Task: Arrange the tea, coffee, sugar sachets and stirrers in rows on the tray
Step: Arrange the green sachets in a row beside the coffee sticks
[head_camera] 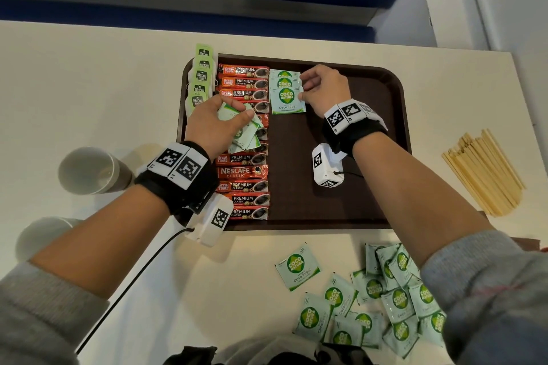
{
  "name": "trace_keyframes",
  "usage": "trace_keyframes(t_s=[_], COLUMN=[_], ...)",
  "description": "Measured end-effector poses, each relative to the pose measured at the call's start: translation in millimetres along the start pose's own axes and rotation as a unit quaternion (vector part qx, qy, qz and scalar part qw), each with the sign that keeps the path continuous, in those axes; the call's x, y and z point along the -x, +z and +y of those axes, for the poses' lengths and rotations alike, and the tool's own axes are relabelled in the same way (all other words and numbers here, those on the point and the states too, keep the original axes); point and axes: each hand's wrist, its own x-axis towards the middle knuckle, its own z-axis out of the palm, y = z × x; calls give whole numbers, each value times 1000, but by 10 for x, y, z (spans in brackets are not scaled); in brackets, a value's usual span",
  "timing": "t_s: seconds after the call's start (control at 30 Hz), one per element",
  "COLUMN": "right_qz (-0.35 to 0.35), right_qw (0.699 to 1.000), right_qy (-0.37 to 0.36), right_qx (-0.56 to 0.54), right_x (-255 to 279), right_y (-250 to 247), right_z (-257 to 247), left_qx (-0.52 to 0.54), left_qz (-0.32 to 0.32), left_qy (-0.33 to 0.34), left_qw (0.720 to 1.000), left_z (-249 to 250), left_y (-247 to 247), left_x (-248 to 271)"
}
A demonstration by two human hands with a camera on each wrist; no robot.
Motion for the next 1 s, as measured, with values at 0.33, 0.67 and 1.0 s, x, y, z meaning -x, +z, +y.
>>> trace_keyframes(t_s=[0.33, 0.67, 1.0], right_qz=[14, -104, -243], right_qw=[1000, 990, 956], right_qy=[4, -76, -94], right_qx=[3, -52, -135], right_x=[19, 317, 424], right_y=[35, 48, 15], right_z=[24, -264, -465], left_qx=[46, 84, 12], left_qz=[-18, -61, -50], left_qy=[-14, 8, 18], left_qw=[999, 995, 999], left_z=[74, 117, 105], left_y=[38, 58, 21], left_x=[35, 101, 139])
